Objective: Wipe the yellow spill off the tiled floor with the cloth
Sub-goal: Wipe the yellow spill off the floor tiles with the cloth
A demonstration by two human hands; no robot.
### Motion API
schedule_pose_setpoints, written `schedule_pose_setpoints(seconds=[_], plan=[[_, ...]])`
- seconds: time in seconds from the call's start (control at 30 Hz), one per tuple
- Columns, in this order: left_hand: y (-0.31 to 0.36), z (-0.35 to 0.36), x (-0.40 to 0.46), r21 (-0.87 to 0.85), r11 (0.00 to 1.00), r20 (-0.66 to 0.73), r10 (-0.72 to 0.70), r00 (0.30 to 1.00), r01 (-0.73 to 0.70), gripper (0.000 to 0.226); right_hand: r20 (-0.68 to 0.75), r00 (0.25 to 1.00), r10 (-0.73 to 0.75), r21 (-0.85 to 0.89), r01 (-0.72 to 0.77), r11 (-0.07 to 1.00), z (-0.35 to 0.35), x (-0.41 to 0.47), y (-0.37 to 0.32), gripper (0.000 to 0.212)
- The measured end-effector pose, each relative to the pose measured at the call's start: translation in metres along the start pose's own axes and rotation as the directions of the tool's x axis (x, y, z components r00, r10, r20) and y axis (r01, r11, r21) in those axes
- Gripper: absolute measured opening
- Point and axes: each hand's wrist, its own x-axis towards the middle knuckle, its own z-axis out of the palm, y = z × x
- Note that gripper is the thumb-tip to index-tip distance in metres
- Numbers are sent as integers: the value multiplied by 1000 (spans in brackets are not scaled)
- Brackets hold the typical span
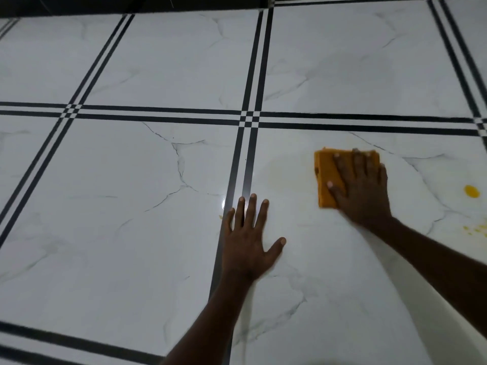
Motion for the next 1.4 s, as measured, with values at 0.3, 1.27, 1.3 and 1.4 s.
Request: schedule_pose_setpoints(seconds=[0.3, 1.27, 1.3, 1.4], plan=[[-2, -1, 2, -36, 999, 26, -18, 999, 19, 89, 12, 989, -150, 54, 149, 987, 15, -30, -66, 77], [-2, -5, -2, -72, 997, 21, 6, 1000, -4, 87, -61, 996, -64, 99, 70, 993, 18, -88, -52, 77], [-2, -8, -1, -79, 997, 28, 7, 1000, -5, 86, -45, 999, -9, 102, 14, 995, 14, -115, -37, 77], [-1, -10, 0, -68, 998, 41, 0, 999, 3, 86, 26, 978, 205, 87, -207, 975, 9, -145, -23, 80]])
